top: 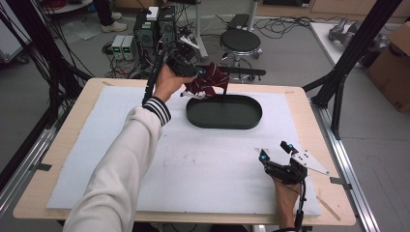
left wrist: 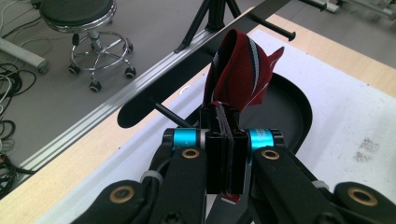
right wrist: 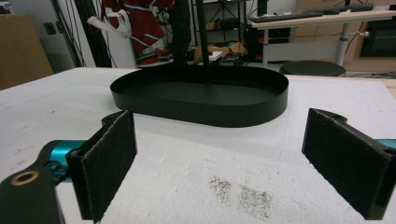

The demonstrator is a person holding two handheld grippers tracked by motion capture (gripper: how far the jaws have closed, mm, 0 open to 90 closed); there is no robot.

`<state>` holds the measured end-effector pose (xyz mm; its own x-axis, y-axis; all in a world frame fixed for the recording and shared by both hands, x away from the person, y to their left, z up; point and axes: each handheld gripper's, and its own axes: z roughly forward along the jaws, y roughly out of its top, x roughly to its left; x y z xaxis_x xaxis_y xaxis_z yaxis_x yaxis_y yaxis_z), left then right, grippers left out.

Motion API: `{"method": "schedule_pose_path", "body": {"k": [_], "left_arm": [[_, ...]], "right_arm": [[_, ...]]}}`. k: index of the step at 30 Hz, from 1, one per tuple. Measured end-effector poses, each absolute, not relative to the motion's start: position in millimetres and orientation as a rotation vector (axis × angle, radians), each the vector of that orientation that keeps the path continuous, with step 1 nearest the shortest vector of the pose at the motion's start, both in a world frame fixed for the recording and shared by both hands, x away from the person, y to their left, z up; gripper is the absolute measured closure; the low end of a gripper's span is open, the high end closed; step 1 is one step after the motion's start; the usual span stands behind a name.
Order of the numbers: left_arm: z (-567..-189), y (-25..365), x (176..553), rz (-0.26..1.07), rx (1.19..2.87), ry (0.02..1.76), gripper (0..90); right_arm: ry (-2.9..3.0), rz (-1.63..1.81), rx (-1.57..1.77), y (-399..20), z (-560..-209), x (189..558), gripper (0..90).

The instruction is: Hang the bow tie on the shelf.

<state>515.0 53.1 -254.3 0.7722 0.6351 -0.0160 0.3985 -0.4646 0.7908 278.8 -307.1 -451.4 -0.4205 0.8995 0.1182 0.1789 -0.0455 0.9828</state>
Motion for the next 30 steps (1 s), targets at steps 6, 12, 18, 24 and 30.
{"method": "schedule_pose_path", "body": {"k": [6, 12, 18, 24, 30], "left_arm": [[-257, 53, 520, 0.364, 2.132, 0.787, 88.8], [-256, 58, 524, 0.386, 2.131, 0.806, 88.7], [-256, 59, 527, 0.401, 2.129, 0.818, 88.7], [-258, 57, 530, 0.424, 2.124, 0.827, 88.8], [-264, 60, 534, 0.425, 2.098, 0.858, 88.6]], "right_arm": [[1.622, 1.519, 1.153, -307, -451, 279, 9.2], [1.622, 1.524, 1.163, -307, -451, 279, 9.2], [1.622, 1.523, 1.163, -307, -451, 279, 9.2], [1.622, 1.522, 1.162, -307, -451, 279, 9.2], [1.620, 1.520, 1.158, -307, -451, 279, 9.2]]}}
